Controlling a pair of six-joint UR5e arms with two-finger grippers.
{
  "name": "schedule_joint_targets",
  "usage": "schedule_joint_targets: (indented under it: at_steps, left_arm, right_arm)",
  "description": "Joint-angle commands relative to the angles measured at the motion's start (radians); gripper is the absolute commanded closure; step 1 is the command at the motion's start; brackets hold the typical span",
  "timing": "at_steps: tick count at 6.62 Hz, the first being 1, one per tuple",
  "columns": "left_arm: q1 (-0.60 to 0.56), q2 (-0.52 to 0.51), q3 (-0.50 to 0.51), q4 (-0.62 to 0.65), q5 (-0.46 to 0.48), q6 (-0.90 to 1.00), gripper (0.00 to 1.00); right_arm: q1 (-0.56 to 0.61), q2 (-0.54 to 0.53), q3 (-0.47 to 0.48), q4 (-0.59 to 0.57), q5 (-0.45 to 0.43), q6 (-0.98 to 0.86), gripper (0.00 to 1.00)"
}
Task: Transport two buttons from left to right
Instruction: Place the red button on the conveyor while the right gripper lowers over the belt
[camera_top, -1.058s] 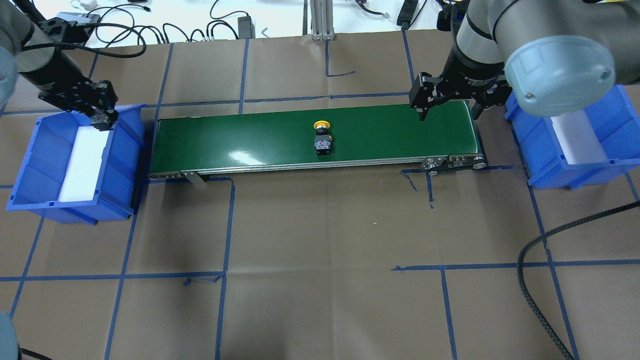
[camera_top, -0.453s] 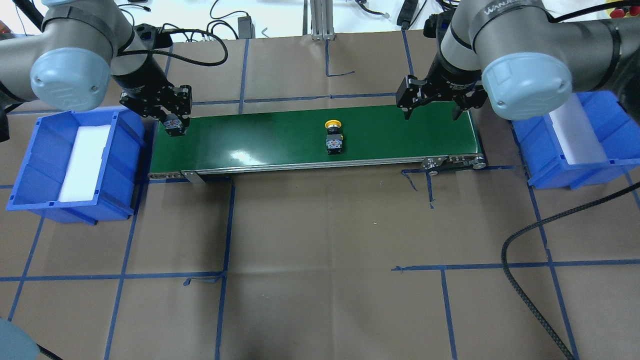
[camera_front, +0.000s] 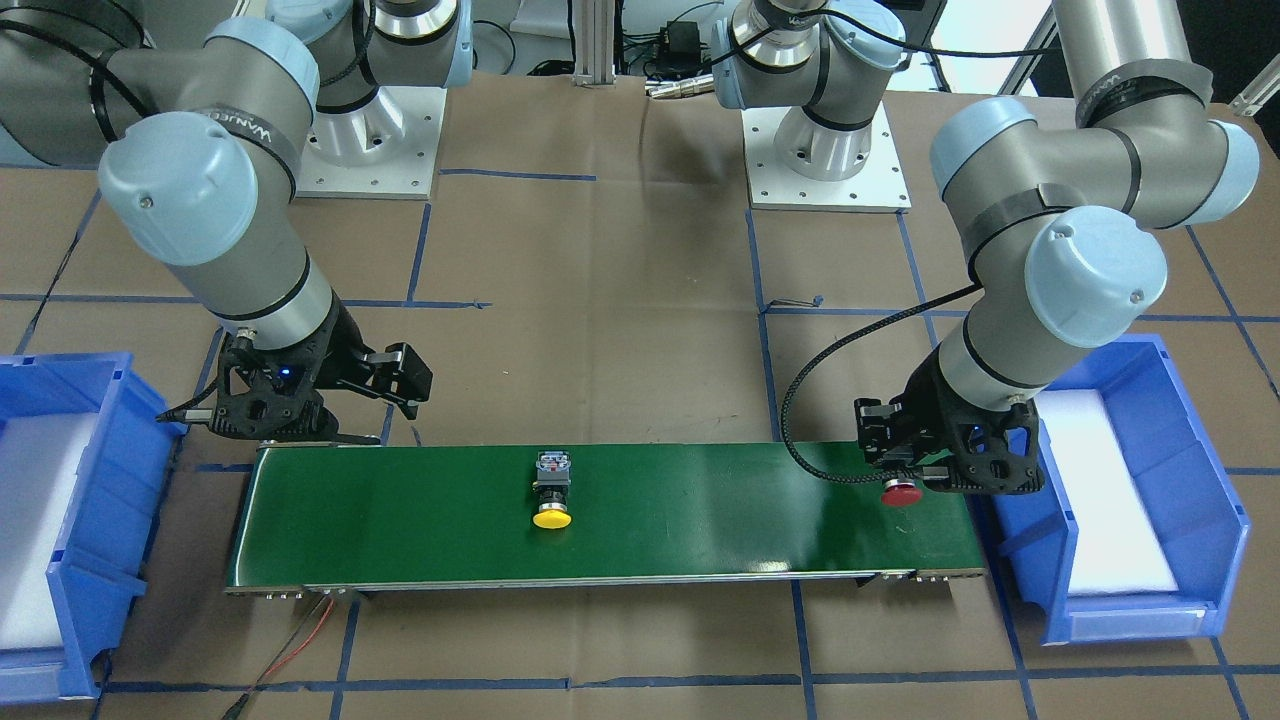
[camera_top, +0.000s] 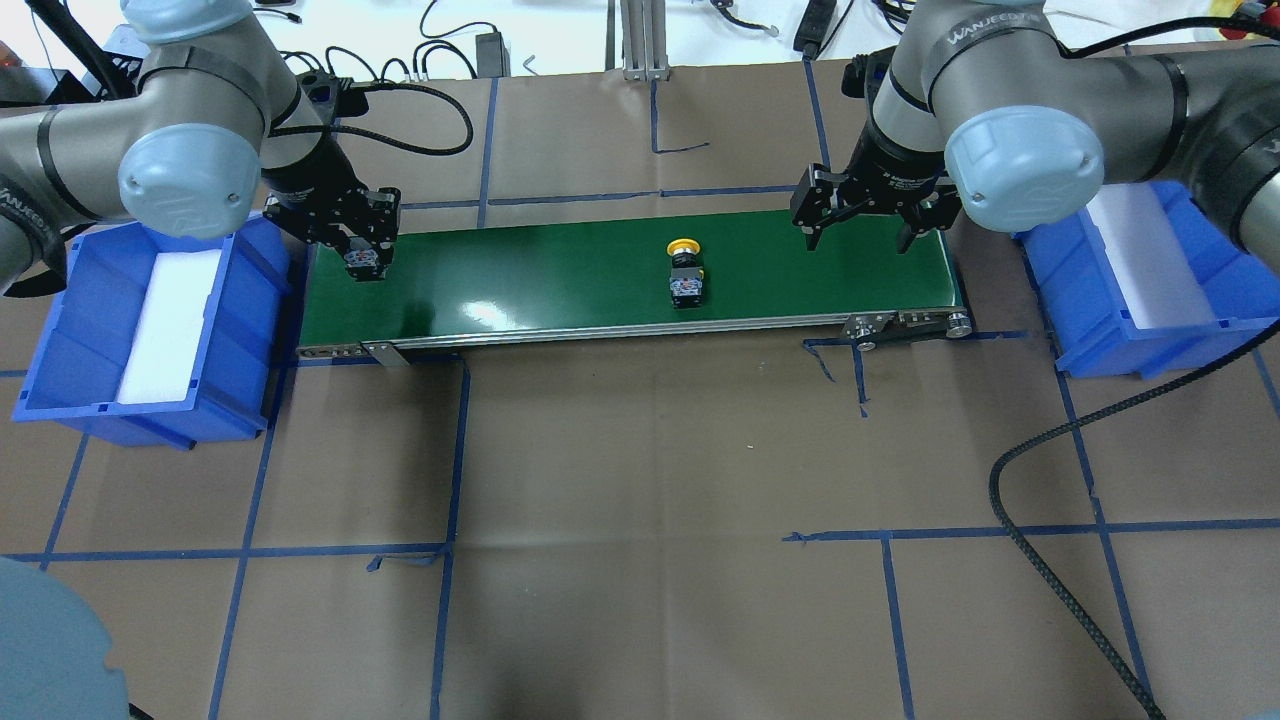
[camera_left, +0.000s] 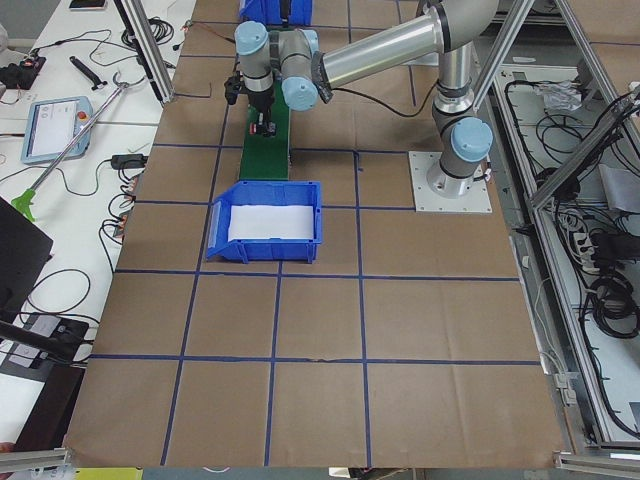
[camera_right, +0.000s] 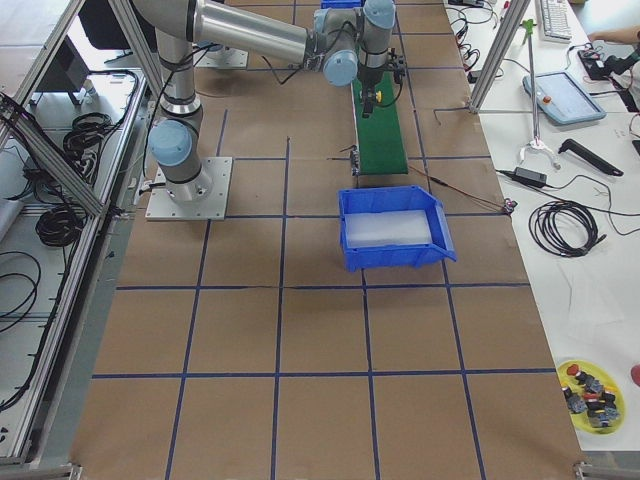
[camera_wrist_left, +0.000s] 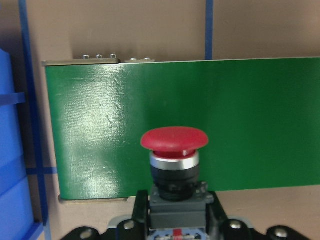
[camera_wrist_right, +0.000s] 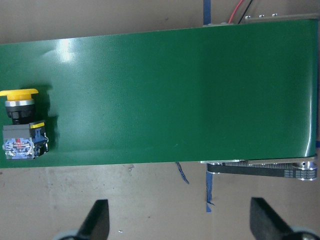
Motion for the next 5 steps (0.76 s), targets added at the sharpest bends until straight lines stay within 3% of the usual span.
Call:
schedule_joint_targets:
  at_steps: [1,4,5]
  left_arm:
    - [0.01,-0.049,-0.004,0.054,0.011,0.059,1.0]
    - [0.01,-0.065,-0.097,0.212,0.023,0.059,1.0]
    - [0.011,-0.054,-0.101,0.211,0.041,0.057,1.0]
  right_arm:
    - [-0.008,-0.001,-0.003,-0.004,0.007,0.001,0.0]
    - [-0.015,-0.003,0.004,0.036,0.001,-0.001,0.0]
    - [-0.015,-0.001,0.001,0.051,0.001,0.001,0.0]
